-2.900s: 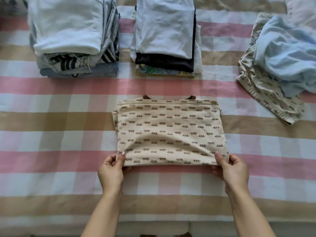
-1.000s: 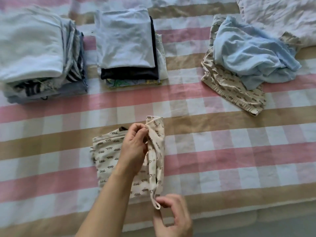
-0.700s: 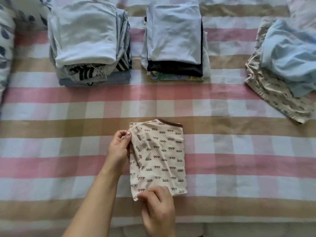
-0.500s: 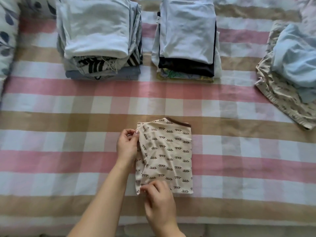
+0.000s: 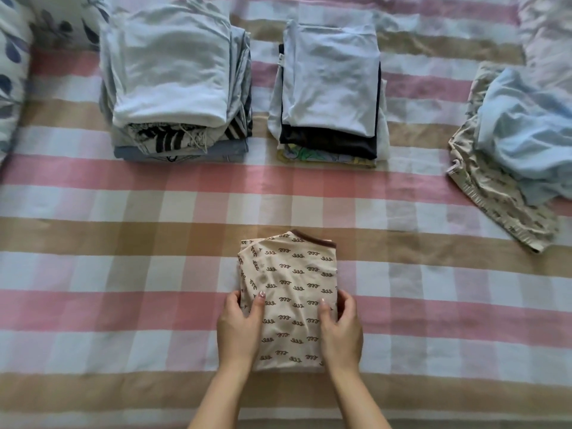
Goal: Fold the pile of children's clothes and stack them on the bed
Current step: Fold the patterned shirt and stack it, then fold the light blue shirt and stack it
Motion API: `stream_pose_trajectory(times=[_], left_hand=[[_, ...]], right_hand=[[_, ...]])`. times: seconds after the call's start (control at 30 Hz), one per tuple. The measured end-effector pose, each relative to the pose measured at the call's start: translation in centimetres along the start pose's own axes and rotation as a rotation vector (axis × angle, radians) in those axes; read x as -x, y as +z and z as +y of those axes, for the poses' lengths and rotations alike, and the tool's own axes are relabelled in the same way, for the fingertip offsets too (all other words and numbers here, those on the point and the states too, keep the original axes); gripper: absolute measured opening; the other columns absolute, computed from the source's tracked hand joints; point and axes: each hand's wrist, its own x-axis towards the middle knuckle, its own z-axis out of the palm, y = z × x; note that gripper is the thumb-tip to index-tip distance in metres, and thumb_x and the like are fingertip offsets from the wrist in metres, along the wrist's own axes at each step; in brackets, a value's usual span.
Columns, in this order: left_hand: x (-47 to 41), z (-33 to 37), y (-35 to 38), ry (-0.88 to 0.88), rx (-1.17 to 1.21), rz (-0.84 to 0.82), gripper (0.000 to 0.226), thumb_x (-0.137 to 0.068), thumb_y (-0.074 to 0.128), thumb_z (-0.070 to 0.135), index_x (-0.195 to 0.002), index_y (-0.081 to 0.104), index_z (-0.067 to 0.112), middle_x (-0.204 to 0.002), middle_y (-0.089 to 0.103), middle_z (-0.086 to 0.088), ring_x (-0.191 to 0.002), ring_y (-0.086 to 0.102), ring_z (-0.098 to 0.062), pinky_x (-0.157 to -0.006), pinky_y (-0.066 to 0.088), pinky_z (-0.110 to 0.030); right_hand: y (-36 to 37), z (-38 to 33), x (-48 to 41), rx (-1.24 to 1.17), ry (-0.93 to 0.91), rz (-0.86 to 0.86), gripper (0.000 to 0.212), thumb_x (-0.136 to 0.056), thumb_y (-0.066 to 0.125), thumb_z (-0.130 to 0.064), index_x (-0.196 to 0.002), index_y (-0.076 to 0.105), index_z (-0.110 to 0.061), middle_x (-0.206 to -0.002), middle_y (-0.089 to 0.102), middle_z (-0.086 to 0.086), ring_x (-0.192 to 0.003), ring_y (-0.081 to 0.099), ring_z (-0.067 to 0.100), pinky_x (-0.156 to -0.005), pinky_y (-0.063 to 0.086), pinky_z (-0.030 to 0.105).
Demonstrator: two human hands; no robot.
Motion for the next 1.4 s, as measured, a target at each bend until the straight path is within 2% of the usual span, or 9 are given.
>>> stream_pose_trajectory(times=[0.17,0.33,0.47,0.63,0.73,0.83,0.97,1.13,1.4], left_hand=[[-0.8,1.2,-0.1,-0.124,0.135,-0.151,0.021,-0.087,0.061,0.031,-0.079,0.059,0.012,-0.078,0.065,-0.002,-0.076,0.061,-0.021,-0.06,0.042,-0.029],[1.0,3.0,-0.1,-0.064,0.244,-0.172,0.007,-0.088,0.059,0.031,-0.091,0.062,0.025,-0.091,0.071,0.007,-0.088,0.065,-0.011,-0.078,0.051,-0.034],[1.7,8.0,-0.8,0.088,0.322,-0.175,0.028,-0.076,0.056,0.048,-0.097,0.062,0.032,-0.092,0.07,0.021,-0.085,0.065,0.003,-0.068,0.049,-0.016],[-2.3,18.2,-1.0,0.288,0.363,-0.175,0.028,-0.078,0.056,0.047,-0.102,0.059,0.032,-0.096,0.07,0.015,-0.09,0.065,-0.003,-0.075,0.051,-0.025],[-7.1,24.9,-0.4,0.449,0.358,-0.164,0.032,-0.081,0.056,0.045,-0.111,0.054,0.035,-0.105,0.065,0.017,-0.1,0.059,0.004,-0.08,0.046,-0.013],[-12.7,30.4,0.6,0.501,0.365,-0.225,0.036,-0.086,0.057,0.039,-0.12,0.047,0.041,-0.114,0.06,0.025,-0.111,0.056,-0.001,-0.092,0.047,-0.024],[-19.9,33.7,2.7,0.423,0.323,-0.235,0.05,-0.09,0.056,0.028,-0.135,0.039,0.014,-0.127,0.056,-0.008,-0.115,0.055,-0.027,-0.097,0.045,-0.05],[-24.3,32.8,5.6,0.321,0.285,-0.203,0.051,-0.093,0.054,0.014,-0.139,0.033,0.008,-0.133,0.05,-0.012,-0.119,0.05,-0.025,-0.105,0.038,-0.042],[-22.8,29.5,5.1,0.291,-0.017,-0.116,0.053,-0.081,0.068,0.023,-0.12,0.036,0.008,-0.107,0.054,-0.006,-0.087,0.057,-0.021,-0.075,0.047,-0.029]], right_hand=[[0.0,-0.4,-0.8,-0.171,0.085,-0.112,0.02,-0.088,0.06,-0.028,-0.102,0.056,-0.015,-0.09,0.062,-0.008,-0.086,0.059,0.012,-0.062,0.039,0.009],[-2.3,-1.6,-1.0,-0.241,0.008,-0.156,0.007,-0.089,0.06,-0.025,-0.093,0.06,-0.02,-0.086,0.069,-0.008,-0.086,0.063,0.008,-0.07,0.045,0.018],[-5.7,-5.3,-2.3,-0.334,-0.079,-0.157,0.012,-0.083,0.06,-0.036,-0.091,0.061,-0.027,-0.086,0.07,-0.018,-0.078,0.064,-0.002,-0.064,0.044,0.008],[-8.7,-13.7,-8.3,-0.409,-0.242,-0.117,0.023,-0.079,0.055,-0.046,-0.09,0.061,-0.027,-0.084,0.07,-0.01,-0.077,0.064,0.002,-0.067,0.048,0.018],[-8.9,-19.0,-14.1,-0.445,-0.289,-0.078,0.019,-0.083,0.055,-0.043,-0.088,0.058,-0.025,-0.084,0.068,-0.003,-0.079,0.064,0.011,-0.071,0.05,0.028],[-8.1,-23.7,-20.5,-0.465,-0.317,-0.058,0.013,-0.088,0.056,-0.038,-0.087,0.057,-0.025,-0.089,0.068,0.002,-0.083,0.064,0.018,-0.074,0.051,0.035],[-5.7,-27.0,-27.7,-0.421,-0.347,-0.042,0.013,-0.093,0.053,-0.033,-0.093,0.055,-0.021,-0.086,0.063,-0.004,-0.082,0.06,0.018,-0.071,0.047,0.032],[-3.0,-26.3,-33.1,-0.326,-0.266,-0.087,0.031,-0.095,0.05,-0.028,-0.111,0.055,-0.003,-0.093,0.059,0.004,-0.084,0.053,0.018,-0.071,0.037,0.025],[-3.3,-22.4,-31.3,-0.196,-0.11,-0.241,0.018,-0.09,0.054,-0.034,-0.093,0.054,-0.016,-0.085,0.059,-0.003,-0.079,0.061,0.017,-0.068,0.049,0.03]])
